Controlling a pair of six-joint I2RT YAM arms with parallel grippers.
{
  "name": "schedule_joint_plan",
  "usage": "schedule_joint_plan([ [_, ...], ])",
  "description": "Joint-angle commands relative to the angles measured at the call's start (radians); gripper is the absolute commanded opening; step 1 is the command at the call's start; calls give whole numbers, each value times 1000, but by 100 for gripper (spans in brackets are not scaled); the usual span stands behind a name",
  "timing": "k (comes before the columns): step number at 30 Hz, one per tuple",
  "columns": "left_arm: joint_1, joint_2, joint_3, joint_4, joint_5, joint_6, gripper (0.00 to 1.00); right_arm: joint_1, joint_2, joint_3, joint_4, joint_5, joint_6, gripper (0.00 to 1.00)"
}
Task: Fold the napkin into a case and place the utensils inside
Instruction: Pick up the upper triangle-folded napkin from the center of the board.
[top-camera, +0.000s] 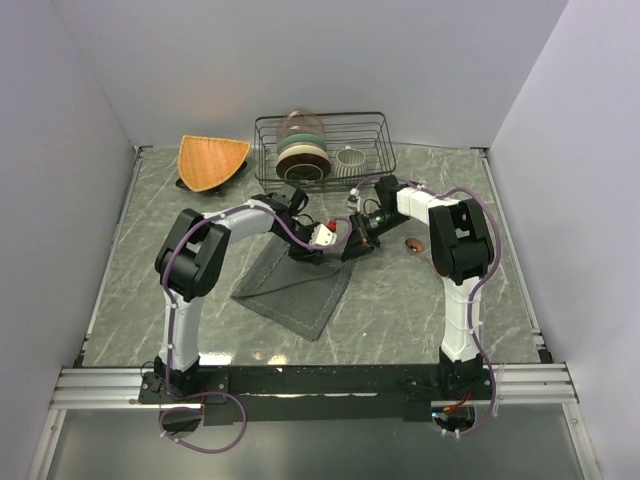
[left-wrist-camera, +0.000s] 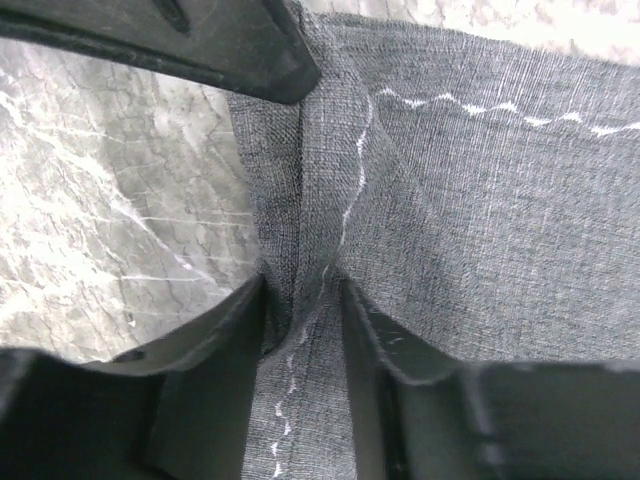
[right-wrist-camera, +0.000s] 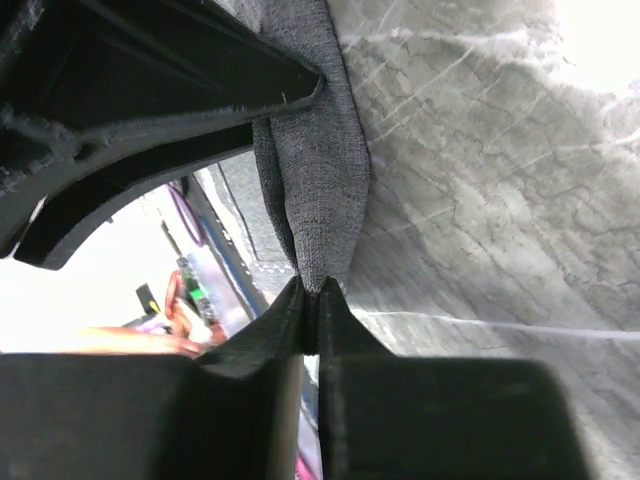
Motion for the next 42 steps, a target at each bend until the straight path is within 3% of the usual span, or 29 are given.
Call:
schedule_joint_plan([
  [1, 64, -69, 58, 10, 121, -105, 48, 2, -12, 7, 21, -2, -20, 0],
  [9, 250, -58, 215, -162, 231, -206, 63, 14, -42, -3, 63, 11, -20, 0],
  [16, 405, 97, 434, -364, 302, -407, 71, 37, -99, -28, 99, 48, -37, 0],
  [21, 414, 120, 402, -355, 285, -583, 80, 42, -93, -23, 95, 51, -46, 0],
  [27, 417, 198, 396, -323, 274, -734, 81, 42, -87, -11, 80, 56, -62, 0],
  [31, 417, 255, 437, -343, 256, -737, 81, 42, -87, -5, 69, 59, -79, 0],
  [37, 416, 373, 587, -510, 259, -625, 80, 43, -92, -5, 58, 65, -105, 0],
  [42, 410, 348, 528, -513, 260, -578, 77, 43, -101, -13, 58, 68, -120, 0],
])
